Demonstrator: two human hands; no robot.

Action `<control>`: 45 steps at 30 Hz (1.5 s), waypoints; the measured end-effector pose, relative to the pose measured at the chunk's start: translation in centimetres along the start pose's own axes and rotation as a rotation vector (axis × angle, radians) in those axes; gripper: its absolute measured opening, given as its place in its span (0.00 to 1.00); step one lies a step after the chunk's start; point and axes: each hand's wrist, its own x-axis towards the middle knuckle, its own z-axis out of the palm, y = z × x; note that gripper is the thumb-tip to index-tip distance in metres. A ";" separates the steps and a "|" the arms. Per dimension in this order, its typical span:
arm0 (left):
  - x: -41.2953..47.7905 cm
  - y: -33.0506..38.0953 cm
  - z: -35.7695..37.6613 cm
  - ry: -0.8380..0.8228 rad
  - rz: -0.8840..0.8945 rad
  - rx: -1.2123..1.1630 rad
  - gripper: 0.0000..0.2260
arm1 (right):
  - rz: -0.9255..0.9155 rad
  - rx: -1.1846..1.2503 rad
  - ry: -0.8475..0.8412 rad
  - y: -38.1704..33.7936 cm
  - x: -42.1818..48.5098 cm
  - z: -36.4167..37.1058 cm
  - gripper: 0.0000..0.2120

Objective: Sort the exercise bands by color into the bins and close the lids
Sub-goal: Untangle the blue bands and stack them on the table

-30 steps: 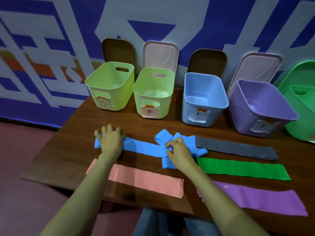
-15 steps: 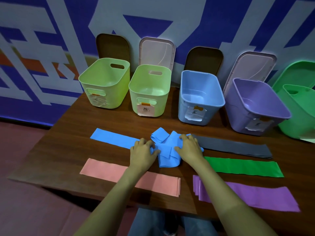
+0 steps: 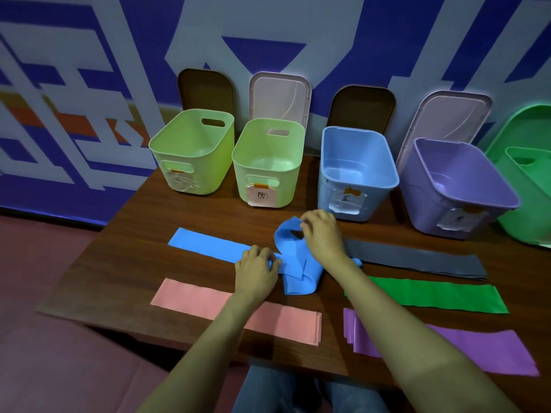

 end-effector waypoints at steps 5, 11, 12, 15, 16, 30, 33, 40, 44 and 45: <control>0.1 0.3 0.1 -0.053 -0.015 0.088 0.18 | 0.037 0.358 0.271 -2.4 0.8 -5.9 0.05; 0.2 1.0 0.0 -0.125 -0.012 0.220 0.19 | -0.106 0.390 0.507 -3.8 0.8 -12.0 0.06; 0.5 1.4 -0.3 -0.160 -0.024 0.238 0.19 | -0.129 0.372 0.509 -4.0 0.7 -12.7 0.06; 1.1 3.8 -1.7 -0.177 -0.038 0.216 0.16 | -0.174 0.312 0.522 -4.3 0.0 -14.4 0.06; 1.1 4.8 -2.3 -0.100 0.001 0.136 0.15 | -0.182 0.307 0.528 -4.5 -0.3 -15.0 0.05; -1.3 15.2 -5.3 -0.102 0.374 -0.816 0.20 | -0.240 0.228 0.551 -6.4 -2.5 -22.6 0.06; -1.6 15.9 -5.0 -0.163 0.346 -0.846 0.09 | -0.228 0.267 0.525 -6.0 -2.9 -23.1 0.06; -1.9 13.1 -3.5 -0.341 0.262 -0.860 0.07 | -0.095 0.293 0.622 -3.7 -2.5 -23.0 0.06; -0.8 10.3 -4.4 -0.227 0.219 -0.758 0.10 | 0.051 0.233 0.585 -1.3 -2.0 -21.5 0.07; -0.5 9.5 -4.8 -0.182 0.214 -0.701 0.11 | 0.092 0.220 0.557 -0.6 -2.0 -20.9 0.08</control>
